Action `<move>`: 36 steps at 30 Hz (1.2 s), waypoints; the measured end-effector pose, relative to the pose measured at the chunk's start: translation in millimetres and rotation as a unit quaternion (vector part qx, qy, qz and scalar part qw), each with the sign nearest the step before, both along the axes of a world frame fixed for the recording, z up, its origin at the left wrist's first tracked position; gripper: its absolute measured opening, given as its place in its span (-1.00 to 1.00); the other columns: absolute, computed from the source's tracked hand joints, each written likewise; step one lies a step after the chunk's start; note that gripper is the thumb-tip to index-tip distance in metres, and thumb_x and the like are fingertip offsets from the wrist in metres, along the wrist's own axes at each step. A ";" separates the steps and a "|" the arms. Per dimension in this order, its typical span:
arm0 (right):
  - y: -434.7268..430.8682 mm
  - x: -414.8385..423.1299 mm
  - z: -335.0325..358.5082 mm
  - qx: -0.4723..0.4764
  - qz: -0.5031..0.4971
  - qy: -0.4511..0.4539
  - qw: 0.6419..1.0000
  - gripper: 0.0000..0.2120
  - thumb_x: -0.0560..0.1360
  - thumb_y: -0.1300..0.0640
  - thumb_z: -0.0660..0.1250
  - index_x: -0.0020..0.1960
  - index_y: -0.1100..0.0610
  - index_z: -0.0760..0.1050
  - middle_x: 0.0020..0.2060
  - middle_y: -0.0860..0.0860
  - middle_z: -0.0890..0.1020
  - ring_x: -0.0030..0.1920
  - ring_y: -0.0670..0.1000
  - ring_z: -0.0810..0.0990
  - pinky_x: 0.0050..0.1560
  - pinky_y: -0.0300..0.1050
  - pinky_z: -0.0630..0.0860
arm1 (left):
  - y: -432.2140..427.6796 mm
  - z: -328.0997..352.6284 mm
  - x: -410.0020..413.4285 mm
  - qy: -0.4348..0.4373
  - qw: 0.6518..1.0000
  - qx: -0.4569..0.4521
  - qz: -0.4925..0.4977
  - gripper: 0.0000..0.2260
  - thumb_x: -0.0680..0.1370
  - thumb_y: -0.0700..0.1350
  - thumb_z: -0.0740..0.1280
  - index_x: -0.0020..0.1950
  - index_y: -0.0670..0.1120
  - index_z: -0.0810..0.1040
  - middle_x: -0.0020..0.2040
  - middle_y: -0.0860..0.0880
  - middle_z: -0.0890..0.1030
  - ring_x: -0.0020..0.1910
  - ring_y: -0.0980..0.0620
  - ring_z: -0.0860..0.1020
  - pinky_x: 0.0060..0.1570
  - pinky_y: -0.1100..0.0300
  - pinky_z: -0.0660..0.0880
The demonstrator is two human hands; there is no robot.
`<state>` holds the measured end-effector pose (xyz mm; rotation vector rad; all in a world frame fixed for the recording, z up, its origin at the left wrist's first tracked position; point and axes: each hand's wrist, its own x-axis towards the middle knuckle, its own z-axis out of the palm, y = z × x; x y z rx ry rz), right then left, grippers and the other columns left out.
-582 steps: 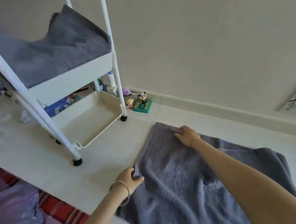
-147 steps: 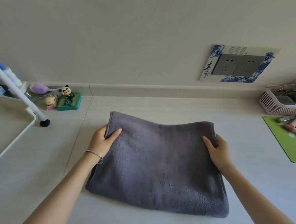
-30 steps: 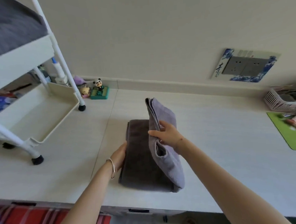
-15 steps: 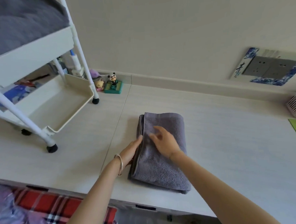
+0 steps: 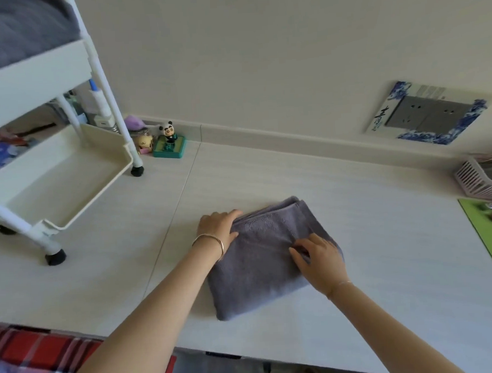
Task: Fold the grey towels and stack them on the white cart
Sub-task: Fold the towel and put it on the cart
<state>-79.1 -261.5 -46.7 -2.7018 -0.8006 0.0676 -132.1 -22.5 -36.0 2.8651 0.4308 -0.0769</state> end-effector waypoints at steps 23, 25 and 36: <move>15.4 5.1 -27.3 -0.054 -0.010 0.048 0.997 -0.27 0.35 -0.48 -0.42 0.48 -0.30 -0.17 0.52 -0.20 -0.14 0.52 0.01 -0.26 0.49 0.11 -0.26 | -37.1 -41.2 -26.3 0.017 0.998 -0.028 0.060 -0.25 0.31 0.44 -0.30 0.49 0.29 -0.10 0.55 0.05 -0.19 0.49 -0.18 -0.29 0.44 -0.19 -0.20; 16.0 6.0 -22.0 -0.055 -0.001 0.065 0.996 -0.23 0.31 -0.51 -0.42 0.48 -0.29 -0.18 0.52 -0.19 -0.15 0.52 0.01 -0.27 0.49 0.11 -0.28 | -36.2 -38.6 -25.8 0.031 0.997 -0.033 0.054 -0.21 0.27 0.46 -0.33 0.49 0.28 -0.13 0.55 0.06 -0.22 0.49 -0.16 -0.32 0.44 -0.20 -0.20; -27.1 19.3 23.6 0.087 -0.250 0.320 0.910 -0.06 0.35 -0.27 0.39 0.50 0.14 0.03 0.42 0.18 0.19 0.41 0.20 0.27 0.39 0.10 0.24 | -19.3 4.8 -73.4 0.057 0.955 -0.167 0.238 -0.02 0.33 0.47 0.20 0.48 -0.18 0.05 0.40 -0.17 0.31 0.36 -0.18 0.30 0.28 0.02 0.32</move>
